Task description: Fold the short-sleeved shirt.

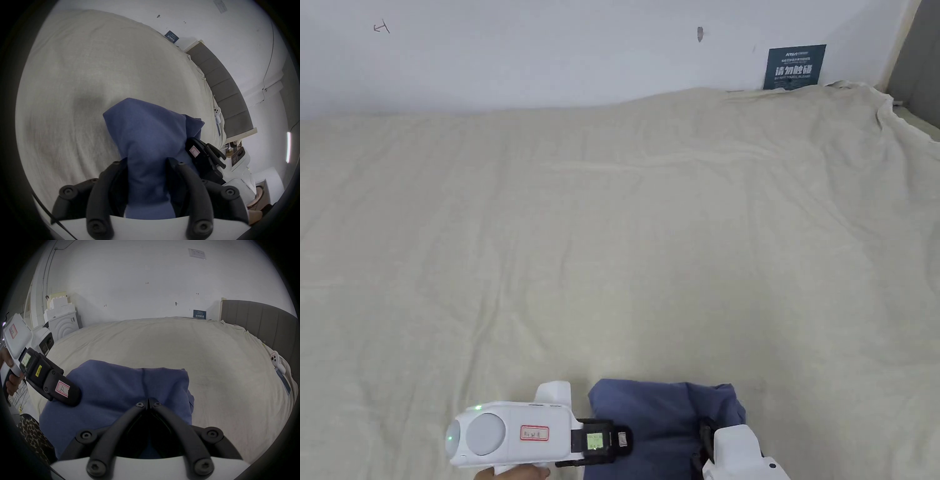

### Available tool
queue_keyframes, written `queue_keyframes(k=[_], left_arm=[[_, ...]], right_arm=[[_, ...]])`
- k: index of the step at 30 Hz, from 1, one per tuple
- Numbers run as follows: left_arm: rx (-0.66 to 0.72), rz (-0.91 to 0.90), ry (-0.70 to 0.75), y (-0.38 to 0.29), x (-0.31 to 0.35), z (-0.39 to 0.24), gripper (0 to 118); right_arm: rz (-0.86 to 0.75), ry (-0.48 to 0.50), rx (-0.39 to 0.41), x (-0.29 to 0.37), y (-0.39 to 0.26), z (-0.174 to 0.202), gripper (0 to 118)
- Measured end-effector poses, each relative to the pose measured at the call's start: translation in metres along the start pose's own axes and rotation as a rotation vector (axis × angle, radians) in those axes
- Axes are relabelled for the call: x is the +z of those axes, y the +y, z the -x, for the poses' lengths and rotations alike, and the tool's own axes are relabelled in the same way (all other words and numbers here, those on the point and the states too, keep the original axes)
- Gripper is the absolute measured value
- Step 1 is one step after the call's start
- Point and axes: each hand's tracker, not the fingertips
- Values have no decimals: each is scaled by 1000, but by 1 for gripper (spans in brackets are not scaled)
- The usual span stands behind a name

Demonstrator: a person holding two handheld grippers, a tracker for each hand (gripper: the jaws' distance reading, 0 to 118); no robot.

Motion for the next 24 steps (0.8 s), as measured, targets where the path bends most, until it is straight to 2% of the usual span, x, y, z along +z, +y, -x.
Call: queue_keyframes(k=[3,6,9,16,24], left_arm=[[17,-10,18,-3,-1,0,28],[-113,-41,128,-11,-7,-17,21],[-160,-47,175,-14,-8,-31,18],[-225,-94,168,-1,25,-43,14],[-225,-174,328,32,100,-5,14]], right_arm=[[7,6,9,1,3,0,0],[51,12,18,2,14,1,0],[65,4,41,10,30,0,0],[-136,-32,66,60,83,-20,0],[-246,-100,62,95,146,-51,0]])
